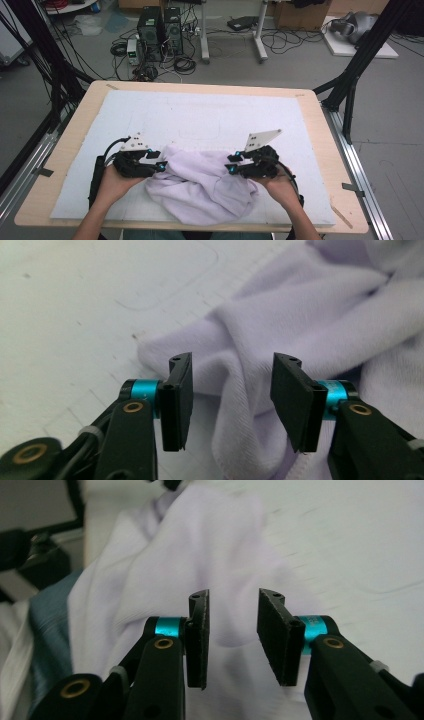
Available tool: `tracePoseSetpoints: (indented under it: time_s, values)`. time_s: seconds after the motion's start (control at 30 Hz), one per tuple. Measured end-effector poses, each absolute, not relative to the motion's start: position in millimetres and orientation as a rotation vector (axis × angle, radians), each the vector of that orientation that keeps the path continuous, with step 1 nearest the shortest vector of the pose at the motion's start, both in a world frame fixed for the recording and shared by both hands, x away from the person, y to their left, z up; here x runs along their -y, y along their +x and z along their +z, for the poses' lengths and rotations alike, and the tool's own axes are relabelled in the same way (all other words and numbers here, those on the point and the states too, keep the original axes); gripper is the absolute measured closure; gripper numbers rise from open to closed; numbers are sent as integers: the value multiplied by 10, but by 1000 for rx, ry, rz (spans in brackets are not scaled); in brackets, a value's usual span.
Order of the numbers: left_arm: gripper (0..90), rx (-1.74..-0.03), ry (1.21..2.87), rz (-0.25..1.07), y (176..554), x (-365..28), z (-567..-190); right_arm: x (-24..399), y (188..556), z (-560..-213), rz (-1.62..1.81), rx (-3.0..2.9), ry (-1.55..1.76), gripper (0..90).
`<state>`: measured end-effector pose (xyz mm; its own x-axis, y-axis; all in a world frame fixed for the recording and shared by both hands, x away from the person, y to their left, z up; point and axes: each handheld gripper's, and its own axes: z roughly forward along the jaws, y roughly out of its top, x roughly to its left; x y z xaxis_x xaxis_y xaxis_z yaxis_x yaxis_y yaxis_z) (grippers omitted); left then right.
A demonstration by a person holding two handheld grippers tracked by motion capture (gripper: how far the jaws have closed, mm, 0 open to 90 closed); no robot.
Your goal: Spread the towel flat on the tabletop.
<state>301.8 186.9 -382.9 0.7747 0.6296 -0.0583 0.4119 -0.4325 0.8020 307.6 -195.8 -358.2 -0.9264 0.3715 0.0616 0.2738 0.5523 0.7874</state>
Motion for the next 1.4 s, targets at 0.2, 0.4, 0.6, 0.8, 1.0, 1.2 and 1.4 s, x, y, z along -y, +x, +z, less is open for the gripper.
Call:
tracePoseSetpoints:
  time_s: [0.2, 0.4, 0.6, 0.8, 1.0, 1.2, 1.4]
  values:
    - [424, -802, 2159, 307, 3139, -1755, -3938, 2023, 3343, -3738, 1214, -2677, 732, 490]
    - [559, -810, 2289, 217, 3280, -1602, -4178, 1934, 3435, -4068, 1056, -2829, 752, 636]
    - [788, -798, 2273, 210, 3217, -1597, -4281, 2041, 3285, -4037, 973, -2858, 651, 858]
    - [788, -796, 2246, 216, 3187, -1657, -4239, 2336, 3115, -4045, 970, -2835, 720, 863]
    - [600, -802, 2145, 254, 3155, -1786, -4032, 2492, 3090, -3823, 1072, -2741, 771, 692]
    - [619, -781, 2106, 274, 3219, -1814, -3862, 2240, 3195, -3542, 1116, -2660, 675, 559]
    - [512, -799, 2194, 262, 3312, -1672, -4052, 2031, 3371, -3852, 970, -2704, 672, 473]
